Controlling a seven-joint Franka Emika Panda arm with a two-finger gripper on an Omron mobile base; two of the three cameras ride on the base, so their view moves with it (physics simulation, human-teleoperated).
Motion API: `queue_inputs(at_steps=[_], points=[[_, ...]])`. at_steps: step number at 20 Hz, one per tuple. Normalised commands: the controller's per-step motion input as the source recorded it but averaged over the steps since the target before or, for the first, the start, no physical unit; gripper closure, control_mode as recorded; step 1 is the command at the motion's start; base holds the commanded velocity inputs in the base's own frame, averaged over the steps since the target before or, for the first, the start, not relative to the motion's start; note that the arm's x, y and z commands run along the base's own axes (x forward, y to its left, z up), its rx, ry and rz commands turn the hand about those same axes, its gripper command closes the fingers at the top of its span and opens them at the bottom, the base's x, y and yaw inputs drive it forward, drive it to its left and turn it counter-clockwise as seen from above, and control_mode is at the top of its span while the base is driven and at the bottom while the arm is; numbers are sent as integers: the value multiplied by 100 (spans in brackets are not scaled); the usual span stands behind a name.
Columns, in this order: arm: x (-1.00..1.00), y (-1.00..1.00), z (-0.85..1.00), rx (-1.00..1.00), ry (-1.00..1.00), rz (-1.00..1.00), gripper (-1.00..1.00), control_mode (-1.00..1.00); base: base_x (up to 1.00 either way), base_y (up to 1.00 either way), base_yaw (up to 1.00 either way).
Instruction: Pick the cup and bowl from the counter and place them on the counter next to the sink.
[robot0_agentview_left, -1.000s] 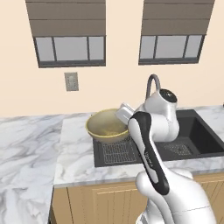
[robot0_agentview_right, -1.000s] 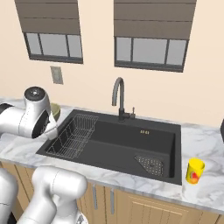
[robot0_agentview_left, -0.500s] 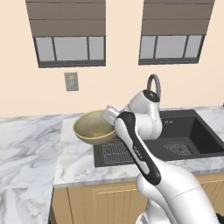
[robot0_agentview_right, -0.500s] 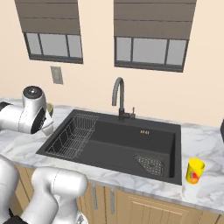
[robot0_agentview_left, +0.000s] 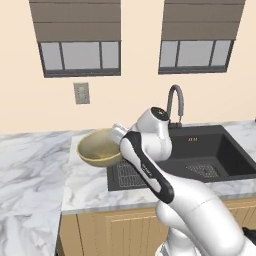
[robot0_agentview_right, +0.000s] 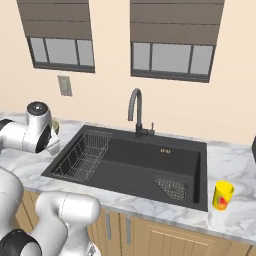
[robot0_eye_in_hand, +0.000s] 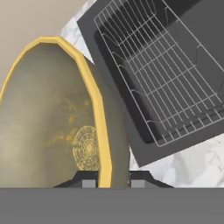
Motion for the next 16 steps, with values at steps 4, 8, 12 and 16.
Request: queue_inputs(at_steps=[4, 8, 12, 16], points=[[2, 53, -25, 0, 0, 0, 100, -100, 0, 0, 0], [7, 22, -26, 0, 3, 0, 100, -100, 0, 0, 0], [8, 0, -21, -2, 3, 0, 100, -100, 0, 0, 0], [5, 0, -17, 0, 0, 0, 100, -100, 0, 0, 0]])
